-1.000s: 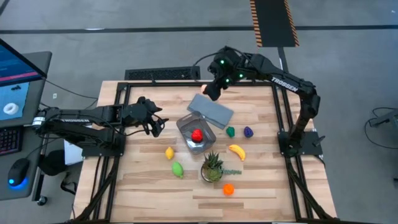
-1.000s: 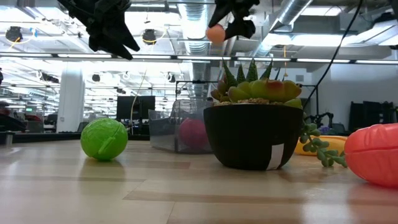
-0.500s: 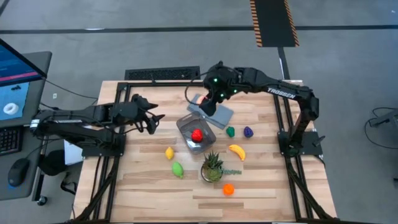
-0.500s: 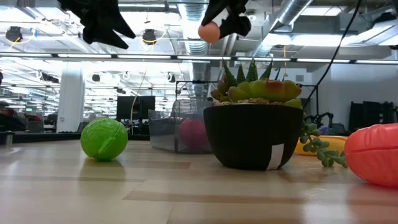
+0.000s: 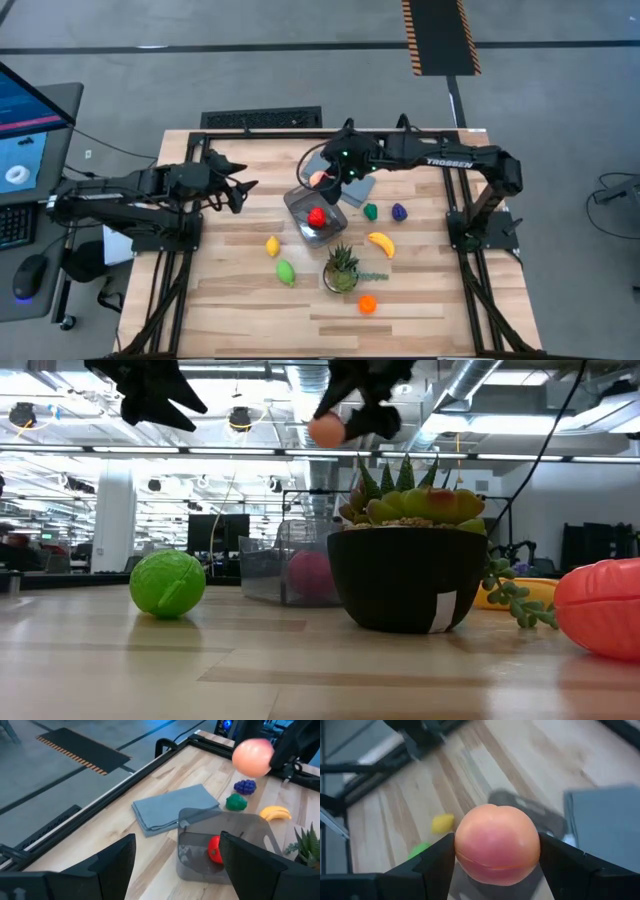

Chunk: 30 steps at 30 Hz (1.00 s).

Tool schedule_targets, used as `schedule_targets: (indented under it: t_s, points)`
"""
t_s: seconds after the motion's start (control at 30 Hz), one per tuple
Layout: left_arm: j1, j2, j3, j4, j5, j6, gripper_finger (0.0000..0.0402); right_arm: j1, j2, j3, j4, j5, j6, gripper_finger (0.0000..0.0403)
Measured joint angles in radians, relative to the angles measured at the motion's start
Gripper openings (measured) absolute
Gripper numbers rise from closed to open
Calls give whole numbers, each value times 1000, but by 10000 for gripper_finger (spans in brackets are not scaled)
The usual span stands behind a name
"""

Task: Pick and placing Produce into tupperware
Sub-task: Put the pink peach into the black bin

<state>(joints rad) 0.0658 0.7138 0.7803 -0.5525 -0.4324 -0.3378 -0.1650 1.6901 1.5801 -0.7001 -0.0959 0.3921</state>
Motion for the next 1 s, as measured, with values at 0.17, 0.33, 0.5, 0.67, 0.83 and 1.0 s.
schedule_targets:
  t_s: [0.17, 0.33, 0.5, 0.67, 0.83, 1.0]
  points:
    - [0, -3, 0, 3, -7, -1, 273, 8, -34, -128, 156, -2, 47, 282]
    - [0, -3, 0, 6, -19, -13, 273, 31, -19, -211, 295, -6, 70, 282]
    - [0, -3, 0, 11, -19, -17, 273, 39, 21, -244, 344, -8, 80, 282]
    - [0, -3, 0, 12, -26, -22, 273, 38, 78, -241, 397, -8, 91, 282]
    - [0, -3, 0, 11, -27, -22, 273, 39, 142, -242, 441, -34, 125, 282]
    - [0, -3, 0, 9, -27, -23, 273, 42, 195, -245, 484, -54, 147, 282]
